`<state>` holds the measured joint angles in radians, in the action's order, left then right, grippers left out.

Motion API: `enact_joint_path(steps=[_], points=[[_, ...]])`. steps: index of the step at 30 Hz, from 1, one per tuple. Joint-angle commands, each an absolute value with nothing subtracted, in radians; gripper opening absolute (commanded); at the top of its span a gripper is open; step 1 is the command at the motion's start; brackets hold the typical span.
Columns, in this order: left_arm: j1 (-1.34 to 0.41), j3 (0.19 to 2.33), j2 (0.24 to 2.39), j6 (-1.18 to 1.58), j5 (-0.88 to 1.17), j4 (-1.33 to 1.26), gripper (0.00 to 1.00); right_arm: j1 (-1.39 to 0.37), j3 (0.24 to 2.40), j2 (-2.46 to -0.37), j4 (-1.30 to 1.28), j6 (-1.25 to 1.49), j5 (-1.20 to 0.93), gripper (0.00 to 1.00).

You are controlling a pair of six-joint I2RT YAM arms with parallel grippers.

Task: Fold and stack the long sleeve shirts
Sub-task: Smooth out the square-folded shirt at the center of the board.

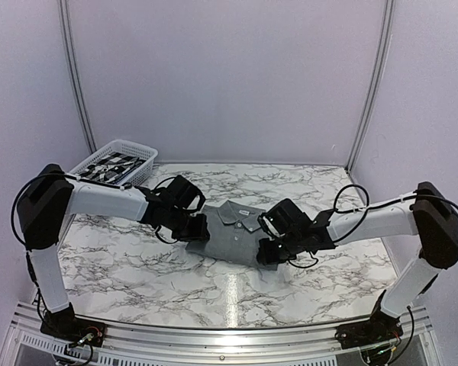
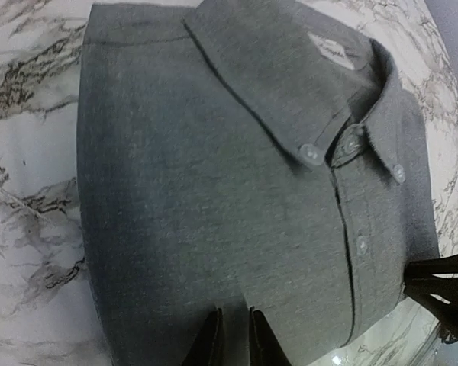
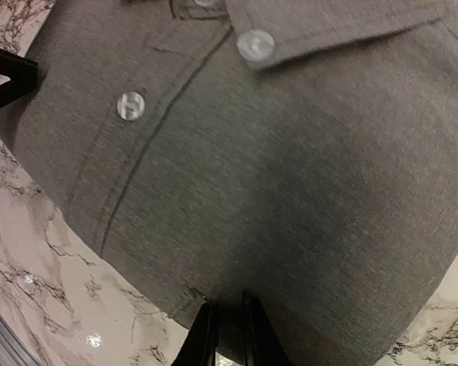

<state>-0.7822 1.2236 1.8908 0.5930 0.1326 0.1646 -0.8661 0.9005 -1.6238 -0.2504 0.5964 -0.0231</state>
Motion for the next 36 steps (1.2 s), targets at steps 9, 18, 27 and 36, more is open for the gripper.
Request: enact_joint_path(steps=[9,18,27,36], points=[[-0.784,1.128,1.896,0.640,0.160,0.118,0.12,-0.828,0.809,-1.558,-0.241,0.663,-0.027,0.12],[-0.777,1.118,1.784,0.637,0.071,0.146,0.18,-0.692,0.767,-1.408,-0.268,0.656,-0.005,0.47],[-0.723,1.102,1.743,0.635,0.064,0.169,0.24,-0.594,0.739,-1.486,-0.132,0.663,-0.111,0.49],[-0.692,1.075,1.714,0.621,0.073,0.173,0.25,-0.561,0.774,-1.614,-0.045,0.676,-0.133,0.49]])
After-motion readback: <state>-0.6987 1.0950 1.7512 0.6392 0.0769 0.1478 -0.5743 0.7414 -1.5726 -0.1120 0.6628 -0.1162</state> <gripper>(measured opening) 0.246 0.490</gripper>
